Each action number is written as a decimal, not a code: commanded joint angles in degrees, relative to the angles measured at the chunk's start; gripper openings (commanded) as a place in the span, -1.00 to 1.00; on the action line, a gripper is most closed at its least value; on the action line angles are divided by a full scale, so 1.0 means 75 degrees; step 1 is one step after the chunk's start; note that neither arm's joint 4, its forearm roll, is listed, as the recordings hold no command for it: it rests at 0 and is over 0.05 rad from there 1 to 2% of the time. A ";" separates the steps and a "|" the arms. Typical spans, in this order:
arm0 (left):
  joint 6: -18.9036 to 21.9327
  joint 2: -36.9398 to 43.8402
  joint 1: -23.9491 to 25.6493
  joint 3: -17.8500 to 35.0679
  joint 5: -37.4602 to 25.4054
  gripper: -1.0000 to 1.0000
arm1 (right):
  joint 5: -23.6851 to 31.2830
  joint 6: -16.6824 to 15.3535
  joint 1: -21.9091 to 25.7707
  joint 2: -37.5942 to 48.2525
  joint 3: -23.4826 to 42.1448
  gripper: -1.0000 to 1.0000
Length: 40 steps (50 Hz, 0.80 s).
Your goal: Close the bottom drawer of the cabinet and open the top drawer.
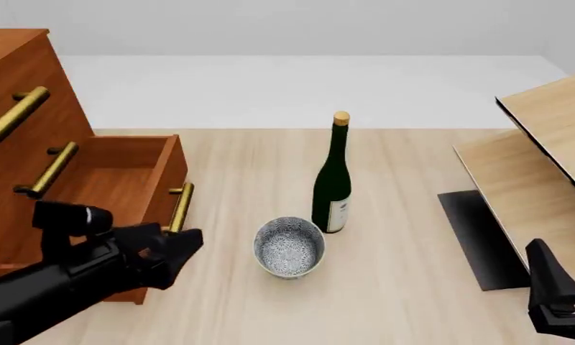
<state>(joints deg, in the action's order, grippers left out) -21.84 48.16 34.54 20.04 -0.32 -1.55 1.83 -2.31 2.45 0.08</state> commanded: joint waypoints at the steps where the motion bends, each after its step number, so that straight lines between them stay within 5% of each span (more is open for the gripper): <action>1: -0.0183 0.0456 0.0244 -0.0320 0.0459 1.00 | -0.0005 0.0007 -0.0001 0.0005 0.0000 1.00; 40: 0.0073 0.1895 -0.0751 -0.1601 0.2546 1.00 | -0.0128 0.0032 0.0047 0.0137 -0.0003 1.00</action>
<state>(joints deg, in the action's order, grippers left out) -22.07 59.77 31.16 9.88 15.04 -2.21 2.02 -2.00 3.20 0.05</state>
